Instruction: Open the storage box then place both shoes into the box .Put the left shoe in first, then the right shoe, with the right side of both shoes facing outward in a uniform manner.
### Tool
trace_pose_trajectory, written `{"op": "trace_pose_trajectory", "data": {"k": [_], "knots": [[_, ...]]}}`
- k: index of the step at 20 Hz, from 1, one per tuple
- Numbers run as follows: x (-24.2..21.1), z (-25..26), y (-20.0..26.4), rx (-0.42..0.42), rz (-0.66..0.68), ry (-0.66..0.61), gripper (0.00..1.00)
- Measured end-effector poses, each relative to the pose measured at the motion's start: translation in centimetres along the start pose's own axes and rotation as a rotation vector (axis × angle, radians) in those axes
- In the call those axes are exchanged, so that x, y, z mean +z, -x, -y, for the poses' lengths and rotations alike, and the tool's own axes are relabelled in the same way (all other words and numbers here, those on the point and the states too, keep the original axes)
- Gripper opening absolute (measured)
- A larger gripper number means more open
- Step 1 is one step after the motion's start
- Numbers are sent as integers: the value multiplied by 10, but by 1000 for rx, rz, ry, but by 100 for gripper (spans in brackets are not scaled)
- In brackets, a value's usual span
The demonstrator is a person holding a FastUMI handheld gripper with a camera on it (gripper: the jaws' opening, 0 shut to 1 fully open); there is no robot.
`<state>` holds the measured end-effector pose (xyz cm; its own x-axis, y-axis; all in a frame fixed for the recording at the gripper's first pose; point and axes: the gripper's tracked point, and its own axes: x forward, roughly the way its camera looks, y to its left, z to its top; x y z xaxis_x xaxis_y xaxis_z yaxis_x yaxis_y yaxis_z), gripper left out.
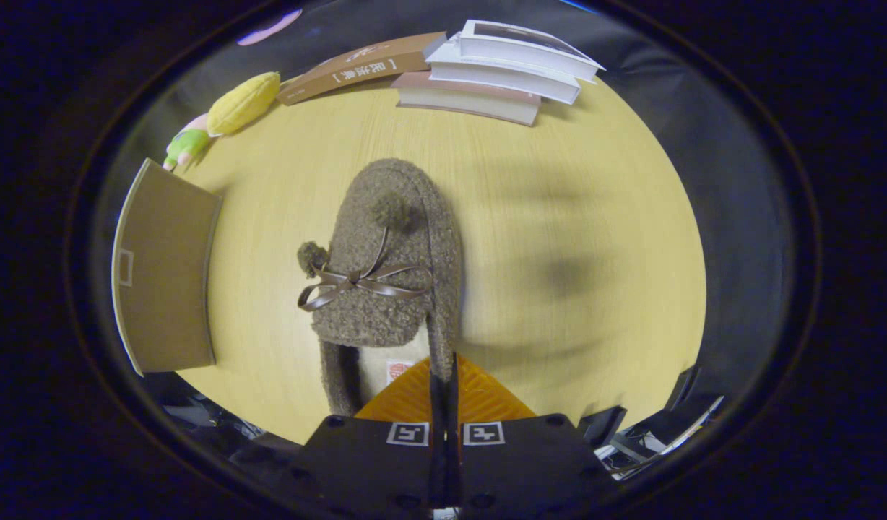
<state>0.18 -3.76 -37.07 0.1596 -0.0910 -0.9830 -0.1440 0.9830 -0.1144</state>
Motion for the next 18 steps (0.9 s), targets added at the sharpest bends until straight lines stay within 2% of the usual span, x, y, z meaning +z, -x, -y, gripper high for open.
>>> {"op": "trace_pose_trajectory", "data": {"k": [4,10,18], "knots": [[1,-4,8,42,23,-38,4],[4,-31,42,176,44,-81,3],[14,-119,141,444,68,-76,3]]}}
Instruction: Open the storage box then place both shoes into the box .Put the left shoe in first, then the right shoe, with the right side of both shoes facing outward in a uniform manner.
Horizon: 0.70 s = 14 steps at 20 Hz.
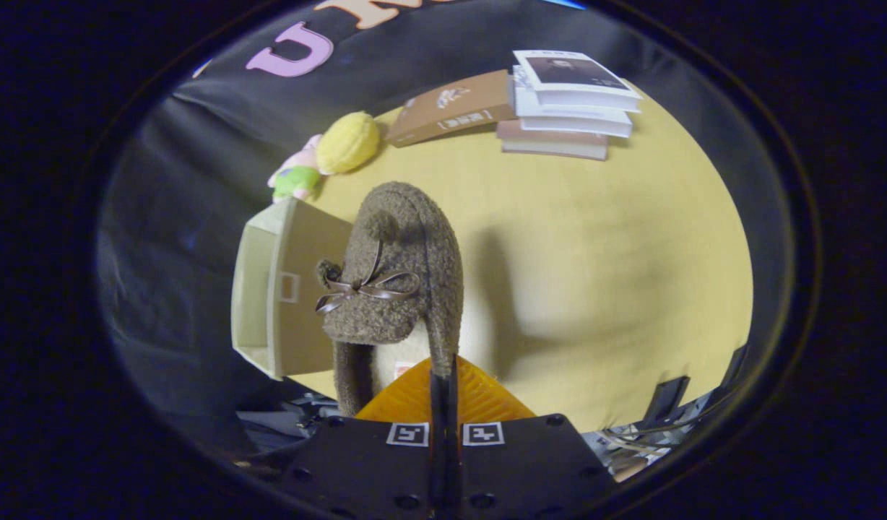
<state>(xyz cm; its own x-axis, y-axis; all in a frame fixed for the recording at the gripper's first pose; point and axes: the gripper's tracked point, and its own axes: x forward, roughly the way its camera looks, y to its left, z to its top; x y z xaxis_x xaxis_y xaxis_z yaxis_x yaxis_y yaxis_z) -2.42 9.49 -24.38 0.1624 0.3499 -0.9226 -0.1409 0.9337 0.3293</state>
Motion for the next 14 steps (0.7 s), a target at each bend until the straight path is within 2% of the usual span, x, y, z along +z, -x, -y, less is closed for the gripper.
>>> {"op": "trace_pose_trajectory", "data": {"k": [5,9,12,14], "knots": [[11,-91,21,160,-4,36,3],[14,-158,11,253,-18,36,3],[12,-199,-10,283,-38,20,3],[11,-215,-30,263,-43,32,3]]}}
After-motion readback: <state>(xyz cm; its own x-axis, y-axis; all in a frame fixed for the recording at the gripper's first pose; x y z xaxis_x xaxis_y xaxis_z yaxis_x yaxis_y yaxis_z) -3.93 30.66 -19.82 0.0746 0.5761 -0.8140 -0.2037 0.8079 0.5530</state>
